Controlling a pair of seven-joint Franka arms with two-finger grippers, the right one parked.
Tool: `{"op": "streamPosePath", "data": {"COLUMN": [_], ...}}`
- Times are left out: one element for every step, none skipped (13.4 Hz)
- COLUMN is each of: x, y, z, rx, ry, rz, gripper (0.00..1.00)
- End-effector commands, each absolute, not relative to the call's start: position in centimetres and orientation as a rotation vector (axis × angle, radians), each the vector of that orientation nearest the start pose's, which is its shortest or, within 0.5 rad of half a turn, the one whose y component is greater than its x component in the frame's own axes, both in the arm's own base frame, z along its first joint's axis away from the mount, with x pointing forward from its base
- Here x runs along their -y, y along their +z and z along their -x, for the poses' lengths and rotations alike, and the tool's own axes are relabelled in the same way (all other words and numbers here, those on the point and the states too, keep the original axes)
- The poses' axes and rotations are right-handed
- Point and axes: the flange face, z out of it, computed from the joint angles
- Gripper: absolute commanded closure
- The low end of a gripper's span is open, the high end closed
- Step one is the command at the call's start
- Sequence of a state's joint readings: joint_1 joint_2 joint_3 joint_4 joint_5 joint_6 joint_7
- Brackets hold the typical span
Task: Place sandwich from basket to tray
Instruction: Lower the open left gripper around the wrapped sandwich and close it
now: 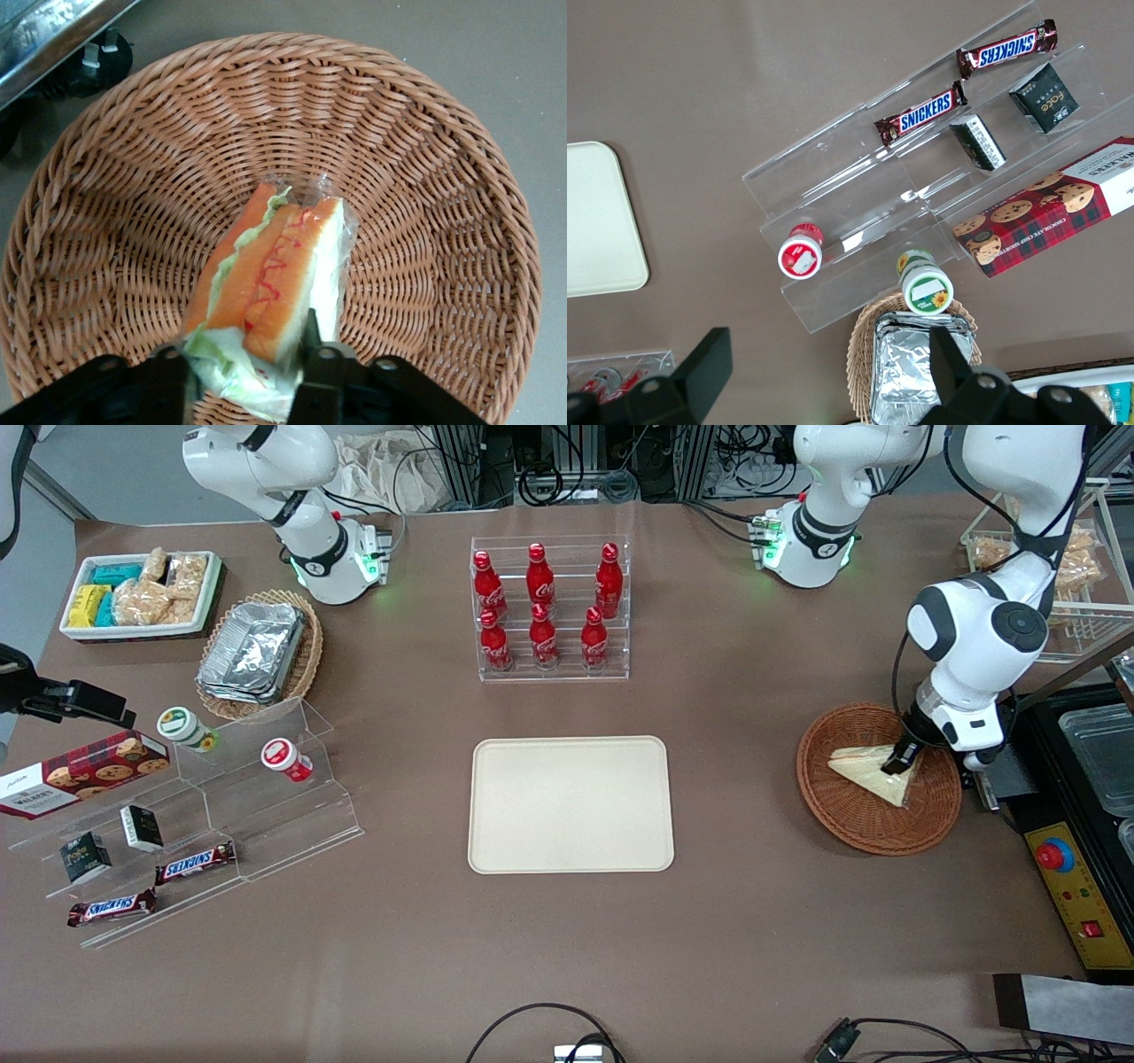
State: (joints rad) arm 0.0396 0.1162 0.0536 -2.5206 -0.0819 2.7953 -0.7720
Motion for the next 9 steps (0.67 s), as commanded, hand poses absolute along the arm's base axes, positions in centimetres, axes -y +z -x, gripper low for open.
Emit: {"op": "streamPosePath", "data": {"x": [-4.9,-4.8,-4.8,-4.6,-4.2,-4.1,-3.8,-3.6,-3.1], "y": [25.3,25.5,26.1,26.7,27.6,28.4,29.4,30.6,32.0], "z": [-47.8,-47.8,-47.9,-47.9,-47.9,-47.8,-47.7,-47.7,-47.7], "rx": [1.483,1.476,1.471,1.461,1.446,1.436,1.412,1.391,1.332], "ry": [-0.253,-0.258,-0.274,-0.275,-0.274,-0.259,-0.245,-0.235,-0.211], "rz": [2.861,2.865,2.871,2.879,2.89,2.895,2.904,2.913,2.939], "gripper": [1.0,1.0,1.0,1.0,1.0,1.0,1.0,1.0,1.0]}}
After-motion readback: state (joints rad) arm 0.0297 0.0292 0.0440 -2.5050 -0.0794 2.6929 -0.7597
